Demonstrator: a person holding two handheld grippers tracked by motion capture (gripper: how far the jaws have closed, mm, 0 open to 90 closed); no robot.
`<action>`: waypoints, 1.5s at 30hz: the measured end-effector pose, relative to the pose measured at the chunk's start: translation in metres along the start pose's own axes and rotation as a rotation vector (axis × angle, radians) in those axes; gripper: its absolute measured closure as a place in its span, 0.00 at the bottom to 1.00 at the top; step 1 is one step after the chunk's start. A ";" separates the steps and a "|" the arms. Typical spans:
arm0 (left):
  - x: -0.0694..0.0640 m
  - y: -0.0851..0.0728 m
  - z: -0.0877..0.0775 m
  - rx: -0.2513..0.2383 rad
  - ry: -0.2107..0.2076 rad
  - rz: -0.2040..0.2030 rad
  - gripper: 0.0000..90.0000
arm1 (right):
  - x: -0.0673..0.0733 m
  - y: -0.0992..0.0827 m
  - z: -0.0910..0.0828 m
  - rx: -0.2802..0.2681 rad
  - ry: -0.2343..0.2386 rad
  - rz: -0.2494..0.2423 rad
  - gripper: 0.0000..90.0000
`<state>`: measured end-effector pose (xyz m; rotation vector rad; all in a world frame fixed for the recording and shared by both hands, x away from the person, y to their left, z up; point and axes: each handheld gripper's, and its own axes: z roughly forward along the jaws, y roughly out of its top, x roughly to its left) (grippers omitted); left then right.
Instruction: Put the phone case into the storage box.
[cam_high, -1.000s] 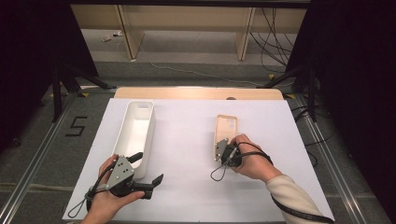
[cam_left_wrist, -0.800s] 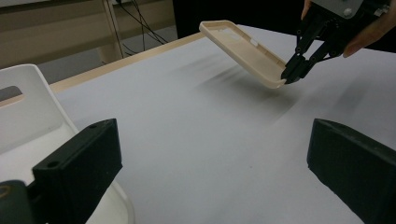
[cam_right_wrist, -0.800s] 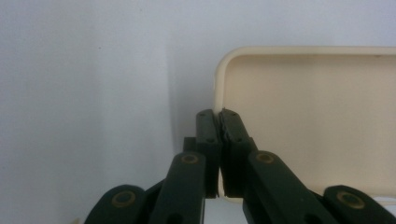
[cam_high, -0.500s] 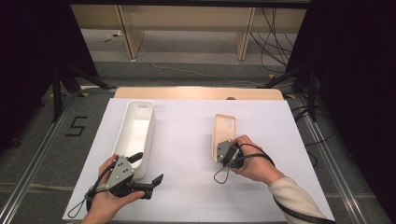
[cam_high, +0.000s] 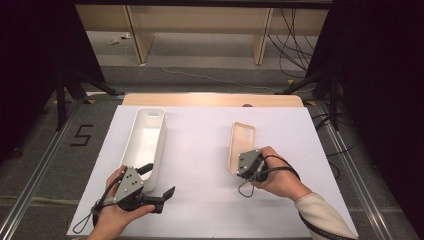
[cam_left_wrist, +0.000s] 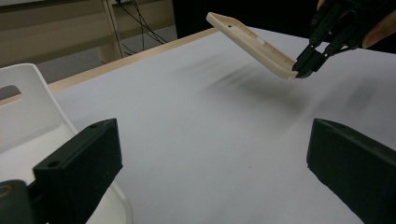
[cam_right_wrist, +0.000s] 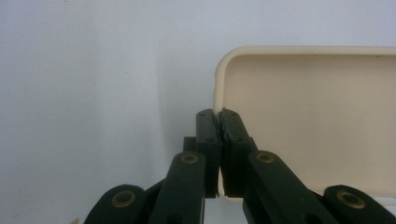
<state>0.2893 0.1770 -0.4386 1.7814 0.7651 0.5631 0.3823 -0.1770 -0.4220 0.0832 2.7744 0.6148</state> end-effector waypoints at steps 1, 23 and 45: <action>0.000 0.000 0.000 0.000 0.000 0.000 0.03 | 0.000 0.000 0.000 0.000 0.000 0.000 0.98; 0.000 0.000 0.000 0.001 0.000 -0.001 0.04 | 0.009 -0.001 -0.011 -0.095 0.009 0.002 0.98; 0.001 0.000 0.000 0.001 0.002 -0.008 0.04 | 0.016 0.006 -0.013 -0.120 0.019 -0.013 0.98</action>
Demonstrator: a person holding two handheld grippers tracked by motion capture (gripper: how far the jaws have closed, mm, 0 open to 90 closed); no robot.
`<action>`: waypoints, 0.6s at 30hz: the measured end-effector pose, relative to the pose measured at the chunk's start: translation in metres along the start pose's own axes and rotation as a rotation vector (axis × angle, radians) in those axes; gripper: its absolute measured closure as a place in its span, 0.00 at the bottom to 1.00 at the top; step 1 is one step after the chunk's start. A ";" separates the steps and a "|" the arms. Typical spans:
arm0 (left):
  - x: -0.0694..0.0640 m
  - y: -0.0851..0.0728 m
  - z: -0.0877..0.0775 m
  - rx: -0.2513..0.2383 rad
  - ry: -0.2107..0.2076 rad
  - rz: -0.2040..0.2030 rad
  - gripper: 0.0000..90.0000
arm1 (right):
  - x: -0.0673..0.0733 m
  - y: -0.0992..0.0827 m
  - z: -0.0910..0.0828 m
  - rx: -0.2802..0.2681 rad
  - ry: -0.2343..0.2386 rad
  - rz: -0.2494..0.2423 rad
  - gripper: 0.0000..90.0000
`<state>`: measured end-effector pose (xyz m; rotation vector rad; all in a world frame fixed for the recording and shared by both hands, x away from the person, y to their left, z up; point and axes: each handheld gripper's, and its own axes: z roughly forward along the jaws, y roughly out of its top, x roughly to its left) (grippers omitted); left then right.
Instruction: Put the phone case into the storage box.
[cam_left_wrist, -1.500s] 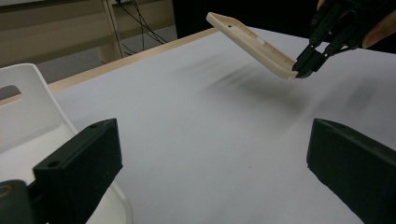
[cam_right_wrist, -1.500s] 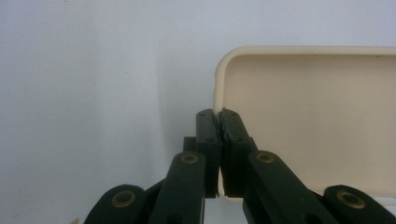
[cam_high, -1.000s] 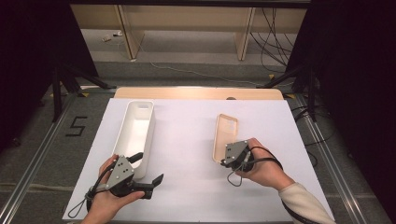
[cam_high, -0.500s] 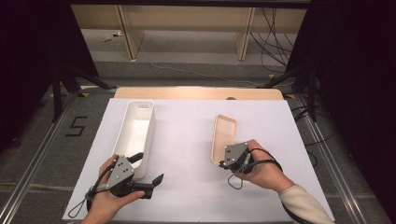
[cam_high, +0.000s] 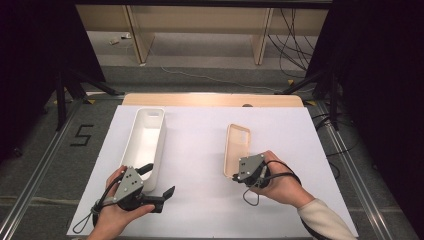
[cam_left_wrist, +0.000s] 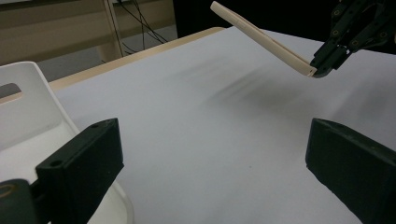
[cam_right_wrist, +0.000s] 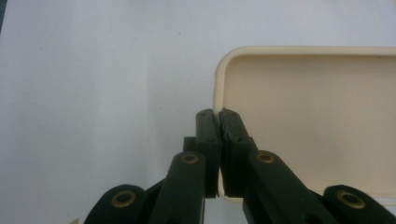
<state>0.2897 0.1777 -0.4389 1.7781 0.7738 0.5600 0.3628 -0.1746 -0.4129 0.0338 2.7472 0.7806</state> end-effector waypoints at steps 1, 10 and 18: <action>0.000 0.000 0.000 0.000 0.000 0.000 0.04 | 0.000 0.000 0.000 -0.001 0.000 0.000 0.98; 0.000 0.000 0.000 -0.001 0.000 -0.002 0.04 | 0.003 0.002 0.001 -0.011 0.014 -0.007 0.98; 0.000 0.000 0.000 -0.002 -0.001 -0.002 0.04 | 0.005 0.004 0.001 -0.021 0.020 -0.014 0.98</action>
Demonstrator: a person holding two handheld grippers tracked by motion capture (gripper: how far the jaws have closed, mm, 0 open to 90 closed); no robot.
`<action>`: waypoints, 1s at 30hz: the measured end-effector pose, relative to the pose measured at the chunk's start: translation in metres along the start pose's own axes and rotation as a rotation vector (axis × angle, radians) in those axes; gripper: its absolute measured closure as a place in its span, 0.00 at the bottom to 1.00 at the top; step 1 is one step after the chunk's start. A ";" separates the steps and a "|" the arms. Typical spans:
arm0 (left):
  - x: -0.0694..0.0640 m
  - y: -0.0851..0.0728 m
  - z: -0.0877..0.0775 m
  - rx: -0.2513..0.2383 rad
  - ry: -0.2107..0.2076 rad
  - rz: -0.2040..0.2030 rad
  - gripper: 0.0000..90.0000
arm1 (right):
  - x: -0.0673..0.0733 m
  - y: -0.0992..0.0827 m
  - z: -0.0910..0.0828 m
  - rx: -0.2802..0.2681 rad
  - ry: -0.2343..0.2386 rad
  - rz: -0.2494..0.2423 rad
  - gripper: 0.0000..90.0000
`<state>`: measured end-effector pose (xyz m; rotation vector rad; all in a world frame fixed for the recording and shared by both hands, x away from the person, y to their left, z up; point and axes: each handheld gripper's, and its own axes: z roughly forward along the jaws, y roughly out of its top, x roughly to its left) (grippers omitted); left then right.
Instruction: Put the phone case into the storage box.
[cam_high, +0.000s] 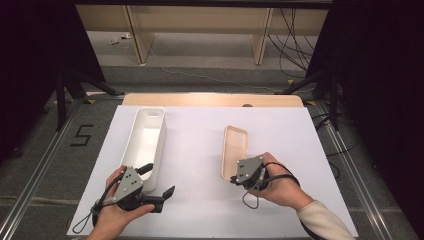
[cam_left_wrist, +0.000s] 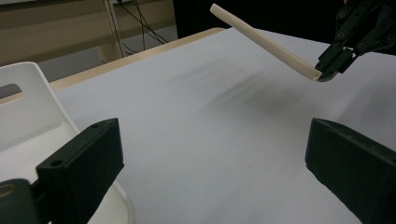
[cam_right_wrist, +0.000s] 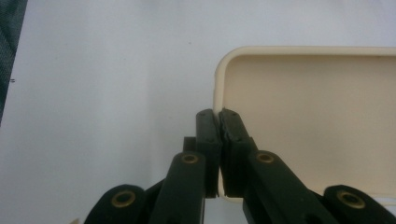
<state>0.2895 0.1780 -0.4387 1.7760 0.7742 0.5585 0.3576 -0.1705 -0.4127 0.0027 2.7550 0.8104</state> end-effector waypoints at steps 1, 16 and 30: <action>0.000 0.000 0.000 0.000 0.000 0.000 0.04 | 0.000 0.000 0.000 0.000 0.000 0.000 0.98; 0.000 0.000 0.000 0.000 0.001 -0.001 0.04 | 0.007 0.000 -0.005 -0.034 0.020 -0.015 0.98; 0.001 0.002 0.002 0.003 0.004 -0.012 0.05 | 0.017 -0.001 -0.008 -0.058 0.033 -0.033 0.98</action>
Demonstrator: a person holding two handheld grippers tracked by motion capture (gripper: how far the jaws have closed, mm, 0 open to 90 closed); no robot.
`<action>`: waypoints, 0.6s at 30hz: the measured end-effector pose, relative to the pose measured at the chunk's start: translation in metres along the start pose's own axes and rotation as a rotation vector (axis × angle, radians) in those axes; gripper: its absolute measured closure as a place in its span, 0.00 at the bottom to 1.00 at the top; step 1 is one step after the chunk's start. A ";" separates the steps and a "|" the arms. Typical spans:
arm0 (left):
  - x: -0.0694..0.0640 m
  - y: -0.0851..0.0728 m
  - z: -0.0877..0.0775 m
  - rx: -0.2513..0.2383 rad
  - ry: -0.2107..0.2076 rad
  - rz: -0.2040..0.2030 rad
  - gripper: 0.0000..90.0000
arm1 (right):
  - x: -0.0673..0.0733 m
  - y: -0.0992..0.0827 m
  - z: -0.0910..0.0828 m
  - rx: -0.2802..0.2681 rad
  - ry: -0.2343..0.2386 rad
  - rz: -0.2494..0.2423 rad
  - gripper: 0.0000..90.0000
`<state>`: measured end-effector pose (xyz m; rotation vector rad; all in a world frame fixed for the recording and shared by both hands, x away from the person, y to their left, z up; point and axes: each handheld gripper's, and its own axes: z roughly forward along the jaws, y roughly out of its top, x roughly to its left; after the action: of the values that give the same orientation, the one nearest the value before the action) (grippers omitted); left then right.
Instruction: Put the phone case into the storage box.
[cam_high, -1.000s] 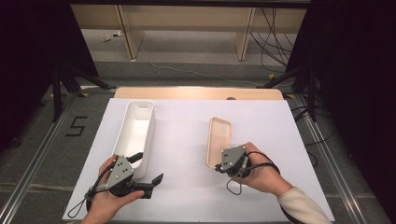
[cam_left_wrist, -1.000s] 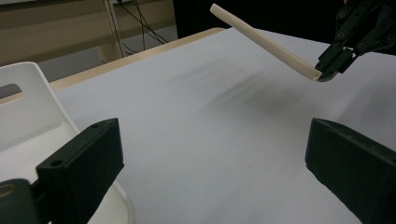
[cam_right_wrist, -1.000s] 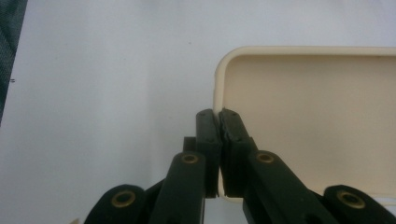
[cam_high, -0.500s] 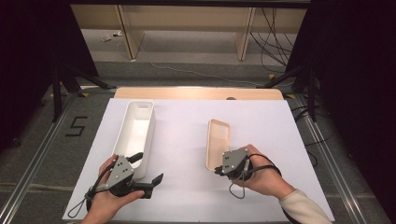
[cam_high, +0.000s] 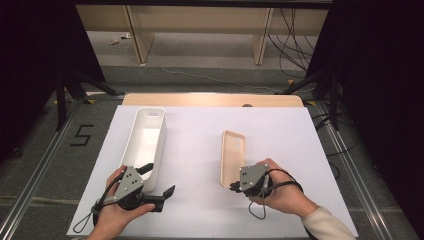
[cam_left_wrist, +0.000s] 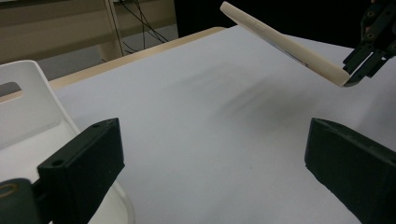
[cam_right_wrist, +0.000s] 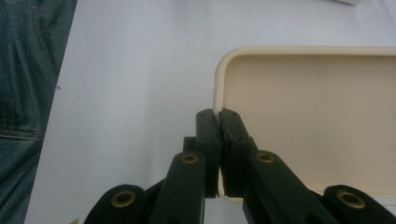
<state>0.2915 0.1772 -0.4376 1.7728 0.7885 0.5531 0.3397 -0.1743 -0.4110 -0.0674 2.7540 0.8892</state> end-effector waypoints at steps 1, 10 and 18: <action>0.000 0.001 0.000 -0.002 0.002 -0.001 0.04 | 0.001 0.000 0.000 -0.001 0.001 -0.001 0.98; -0.001 0.014 0.013 0.033 -0.025 -0.001 0.04 | 0.006 -0.001 -0.002 -0.007 0.003 -0.005 0.98; -0.003 0.031 0.031 0.036 -0.049 0.016 0.05 | 0.009 -0.001 -0.003 -0.014 0.004 -0.003 0.98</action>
<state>0.3192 0.1486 -0.4182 1.8201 0.7553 0.5073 0.3302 -0.1767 -0.4113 -0.0758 2.7512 0.9079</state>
